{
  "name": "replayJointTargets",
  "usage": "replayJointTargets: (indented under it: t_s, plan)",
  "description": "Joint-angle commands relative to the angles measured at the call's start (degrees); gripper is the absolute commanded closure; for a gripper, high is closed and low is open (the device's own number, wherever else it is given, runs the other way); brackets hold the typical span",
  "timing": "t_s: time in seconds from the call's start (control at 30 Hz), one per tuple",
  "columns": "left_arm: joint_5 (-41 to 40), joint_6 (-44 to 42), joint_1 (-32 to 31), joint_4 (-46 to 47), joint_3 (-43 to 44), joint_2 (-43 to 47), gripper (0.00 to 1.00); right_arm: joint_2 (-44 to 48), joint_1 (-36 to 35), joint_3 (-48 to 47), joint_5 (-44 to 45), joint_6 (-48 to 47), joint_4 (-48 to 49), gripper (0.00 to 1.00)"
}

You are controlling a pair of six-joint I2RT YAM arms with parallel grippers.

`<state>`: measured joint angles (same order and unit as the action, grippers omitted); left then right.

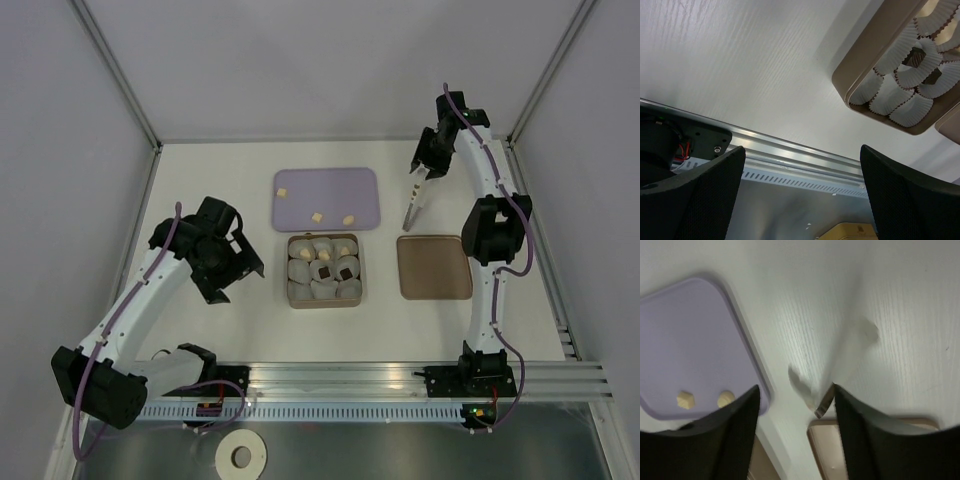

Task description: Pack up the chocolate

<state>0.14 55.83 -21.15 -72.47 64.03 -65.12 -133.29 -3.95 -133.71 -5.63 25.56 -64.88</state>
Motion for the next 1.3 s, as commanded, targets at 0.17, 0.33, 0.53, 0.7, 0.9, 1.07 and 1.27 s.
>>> replayJointTargets:
  t_s: [0.17,0.33,0.53,0.7,0.9,1.07,1.27]
  plan:
    - [0.2,-1.1,-0.3,-7.2,6.1,-0.4,0.00,4.4,-0.2,3.3,5.3,-2.1,7.7,0.02]
    - [1.0,-1.4,-0.3,-7.4,6.5,0.5,0.00,15.1,-2.4,26.4,9.5,-5.3,17.1,0.02]
    - [0.9,-2.5,-0.2,-8.9,7.5,0.8,0.00,20.2,-3.6,36.8,13.4,-4.0,20.1,0.02]
    - [0.9,-2.0,-0.3,-9.1,7.4,2.5,0.00,21.8,-3.7,39.2,16.5,-5.4,20.9,0.02]
    - [0.3,-2.0,-0.3,-9.9,6.8,3.3,0.00,16.5,-4.5,35.4,14.0,-7.9,23.1,0.02]
    - [0.1,-1.4,-0.3,-10.3,6.5,4.0,0.00,12.3,-4.5,32.7,16.0,-4.7,23.0,0.09]
    - [0.1,-0.8,-0.3,-10.7,6.1,4.8,0.00,13.1,-4.4,37.6,19.0,-0.1,24.9,0.11]
